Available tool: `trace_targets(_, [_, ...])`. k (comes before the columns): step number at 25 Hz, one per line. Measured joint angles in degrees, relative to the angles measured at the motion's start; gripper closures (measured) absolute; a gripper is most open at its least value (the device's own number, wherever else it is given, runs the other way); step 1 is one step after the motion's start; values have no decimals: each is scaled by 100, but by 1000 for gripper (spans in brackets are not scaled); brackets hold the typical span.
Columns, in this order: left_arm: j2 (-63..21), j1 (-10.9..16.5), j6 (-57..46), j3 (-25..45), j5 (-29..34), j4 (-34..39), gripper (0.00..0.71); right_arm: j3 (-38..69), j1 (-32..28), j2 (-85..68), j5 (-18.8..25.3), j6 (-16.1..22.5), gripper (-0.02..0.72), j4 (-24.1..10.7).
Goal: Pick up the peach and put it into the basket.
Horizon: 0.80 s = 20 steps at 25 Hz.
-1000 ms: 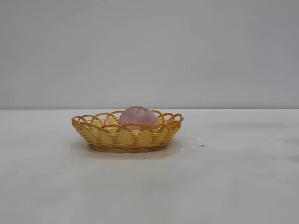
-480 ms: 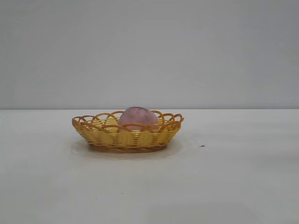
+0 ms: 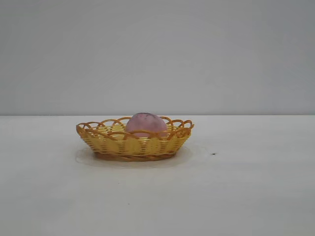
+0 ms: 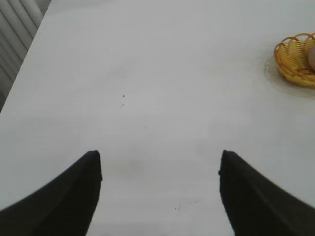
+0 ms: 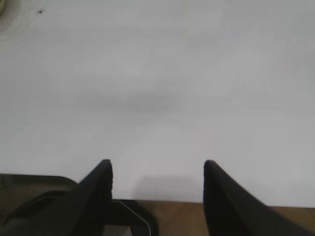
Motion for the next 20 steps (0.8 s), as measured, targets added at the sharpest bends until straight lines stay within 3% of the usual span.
trace_targets(9, [0, 0, 0, 0, 0, 0, 261, 9, 0, -1756, 25, -37, 351, 0])
trace_targets(20, [0, 0, 0, 0, 0, -10, 261, 9, 0, -1870, 54, -56, 351, 0])
